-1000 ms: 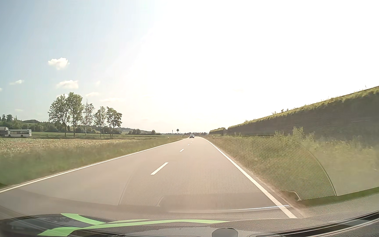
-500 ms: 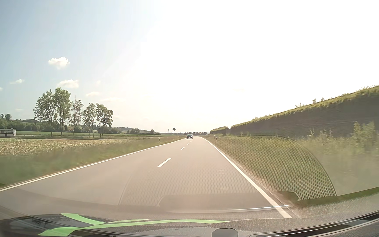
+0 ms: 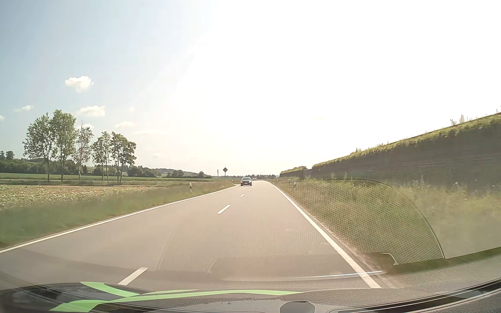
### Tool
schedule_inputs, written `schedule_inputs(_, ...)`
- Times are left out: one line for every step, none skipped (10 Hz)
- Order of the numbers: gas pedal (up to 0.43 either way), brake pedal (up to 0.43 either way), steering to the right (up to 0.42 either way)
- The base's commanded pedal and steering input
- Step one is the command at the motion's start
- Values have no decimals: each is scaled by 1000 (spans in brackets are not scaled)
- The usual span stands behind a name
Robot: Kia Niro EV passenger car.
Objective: Follow the waypoints while adhering to traffic rules and regulations
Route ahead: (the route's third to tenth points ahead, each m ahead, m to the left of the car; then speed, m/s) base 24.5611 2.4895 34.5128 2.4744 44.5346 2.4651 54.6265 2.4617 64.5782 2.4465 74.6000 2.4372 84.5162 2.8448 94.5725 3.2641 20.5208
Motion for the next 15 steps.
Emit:
schedule_inputs(150,0,-5)
schedule_inputs(150,0,-5)
schedule_inputs(150,0,-4)
schedule_inputs(150,0,-5)
schedule_inputs(150,0,-5)
schedule_inputs(150,0,-5)
schedule_inputs(150,0,-5)
schedule_inputs(150,0,-5)
schedule_inputs(150,0,-5)
schedule_inputs(150,0,-5)
schedule_inputs(150,0,-4)
schedule_inputs(150,0,-4)
schedule_inputs(150,0,-3)
schedule_inputs(150,0,-2)
schedule_inputs(150,0,-1)
